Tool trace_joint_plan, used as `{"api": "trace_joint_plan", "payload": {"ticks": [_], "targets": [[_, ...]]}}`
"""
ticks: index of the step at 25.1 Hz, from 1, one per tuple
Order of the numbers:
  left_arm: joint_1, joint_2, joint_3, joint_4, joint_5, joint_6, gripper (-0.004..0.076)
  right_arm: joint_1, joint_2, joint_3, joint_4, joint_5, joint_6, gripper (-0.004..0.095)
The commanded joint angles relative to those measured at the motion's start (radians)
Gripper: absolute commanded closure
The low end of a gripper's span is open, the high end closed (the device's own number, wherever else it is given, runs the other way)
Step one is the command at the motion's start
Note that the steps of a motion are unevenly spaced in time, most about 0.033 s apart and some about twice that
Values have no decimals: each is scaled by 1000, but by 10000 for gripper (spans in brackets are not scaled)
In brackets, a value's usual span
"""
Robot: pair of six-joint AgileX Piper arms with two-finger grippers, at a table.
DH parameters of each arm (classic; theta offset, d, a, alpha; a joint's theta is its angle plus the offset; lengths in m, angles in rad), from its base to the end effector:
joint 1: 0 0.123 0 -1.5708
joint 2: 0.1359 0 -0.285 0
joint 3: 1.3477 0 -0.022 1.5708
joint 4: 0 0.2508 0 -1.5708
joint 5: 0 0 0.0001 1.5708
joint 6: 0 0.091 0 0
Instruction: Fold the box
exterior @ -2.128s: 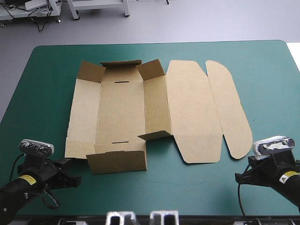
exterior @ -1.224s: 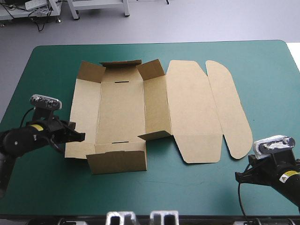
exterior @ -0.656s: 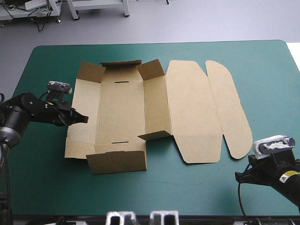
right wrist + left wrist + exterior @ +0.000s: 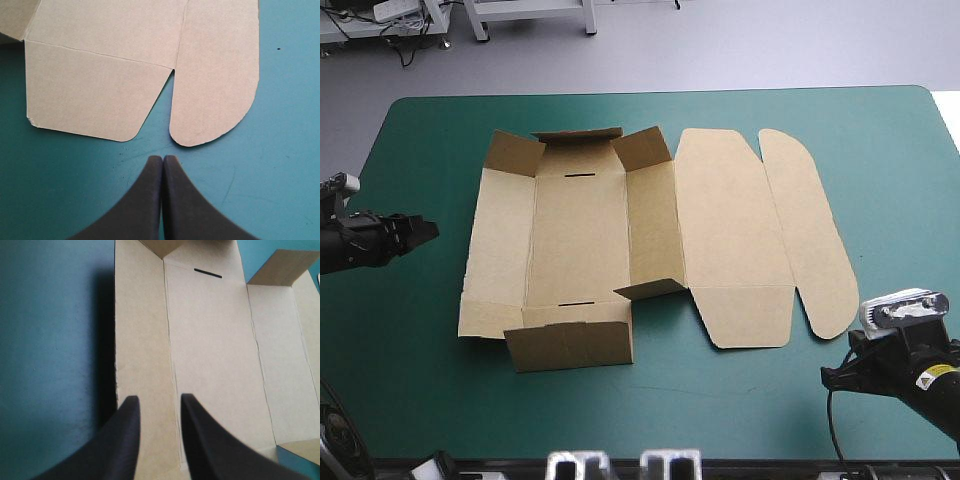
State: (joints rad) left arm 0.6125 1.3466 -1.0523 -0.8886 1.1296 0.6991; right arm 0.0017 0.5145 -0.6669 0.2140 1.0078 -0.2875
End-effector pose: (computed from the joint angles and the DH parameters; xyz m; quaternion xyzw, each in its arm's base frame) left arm 0.2430 0.0926 0.3181 -0.0980 0.9018 -0.2586 0.3320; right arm 0.0765 0.0165 0.3149 -0.1149 0.9082 0.0490 0.3994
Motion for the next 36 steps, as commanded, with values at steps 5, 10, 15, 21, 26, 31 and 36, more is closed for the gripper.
{"api": "trace_joint_plan", "payload": {"ticks": [5, 10, 15, 21, 26, 31, 36], "targets": [[-18, -22, -28, 48, 84, -38, 251, 2, 11, -33, 23, -45, -2, 928], [-135, 73, -28, 145, 52, -57, 251, 2, 11, -33, 23, -39, -2, 928], [-158, 184, -28, 158, 21, -57, 250, 2, 11, -33, 23, -39, -5, 928], [-162, 263, -28, 108, 46, -31, 251, 2, 11, -33, 23, -39, -5, 928], [-223, 297, -28, 111, 53, -7, 251, 2, 11, -33, 23, -43, -5, 928], [-295, 305, -28, 120, 7, -7, 253, 2, 11, -33, 23, -43, -5, 928], [-313, 306, -28, 112, -18, -12, 396, 2, 11, -33, 23, -37, -5, 928]]}}
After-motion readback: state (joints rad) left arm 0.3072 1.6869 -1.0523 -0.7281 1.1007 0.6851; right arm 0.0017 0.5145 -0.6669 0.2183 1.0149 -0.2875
